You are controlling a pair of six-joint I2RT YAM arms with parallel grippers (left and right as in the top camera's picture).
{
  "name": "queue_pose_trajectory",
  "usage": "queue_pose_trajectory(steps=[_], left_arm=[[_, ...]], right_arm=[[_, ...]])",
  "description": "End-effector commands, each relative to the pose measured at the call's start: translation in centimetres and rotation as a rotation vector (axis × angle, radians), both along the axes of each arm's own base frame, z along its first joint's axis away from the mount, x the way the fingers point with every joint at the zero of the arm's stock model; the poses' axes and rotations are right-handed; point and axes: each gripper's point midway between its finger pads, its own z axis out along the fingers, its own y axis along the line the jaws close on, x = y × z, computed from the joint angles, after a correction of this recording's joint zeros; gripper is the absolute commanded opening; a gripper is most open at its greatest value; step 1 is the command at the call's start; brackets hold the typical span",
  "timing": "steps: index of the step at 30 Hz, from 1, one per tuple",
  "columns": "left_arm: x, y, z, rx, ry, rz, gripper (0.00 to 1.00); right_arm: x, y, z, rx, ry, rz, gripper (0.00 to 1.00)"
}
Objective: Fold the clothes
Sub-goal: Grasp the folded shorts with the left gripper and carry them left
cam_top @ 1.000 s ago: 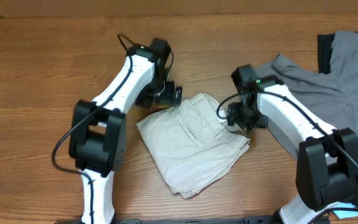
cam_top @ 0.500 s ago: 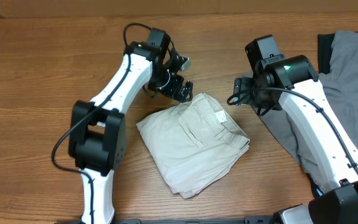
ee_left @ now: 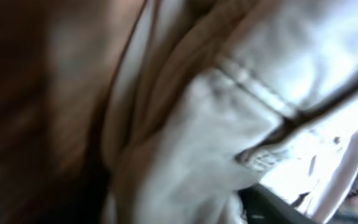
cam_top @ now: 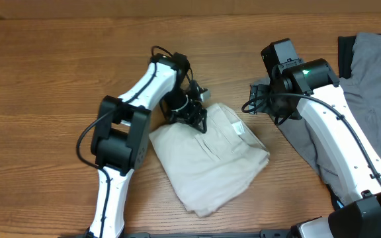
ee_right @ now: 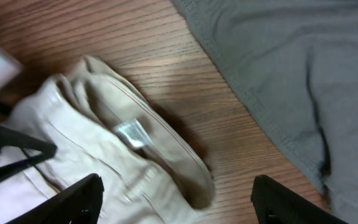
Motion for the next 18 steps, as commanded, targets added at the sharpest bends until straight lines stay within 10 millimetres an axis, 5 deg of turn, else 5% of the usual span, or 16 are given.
queue_pose_trajectory(steps=[1, 2, 3, 9, 14, 18], left_arm=[[-2.3, -1.4, -2.6, -0.006, 0.072, -0.065, 0.35], [-2.2, -1.4, -2.6, -0.011, 0.066, -0.068, 0.13], [-2.1, -1.5, -2.6, -0.014, 0.059, -0.068, 0.04], [0.1, 0.6, -2.0, 0.032, 0.047, 0.019, 0.04], [6.7, 6.7, -0.8, 0.146, -0.011, 0.313, 0.04], [12.9, 14.4, 1.7, 0.149, -0.041, 0.664, 0.04]], right_arm=[[0.3, -0.3, 1.4, 0.001, -0.047, -0.009, 0.80], [0.3, -0.3, 1.4, -0.001, -0.044, -0.009, 0.80], [0.2, -0.3, 1.4, -0.002, -0.040, -0.009, 0.80], [0.0, -0.4, 1.4, -0.004, -0.034, -0.010, 0.80], [0.0, -0.4, 1.4, -0.004, -0.033, -0.009, 0.80], [0.0, -0.4, 1.4, -0.004, -0.033, -0.009, 0.80]])
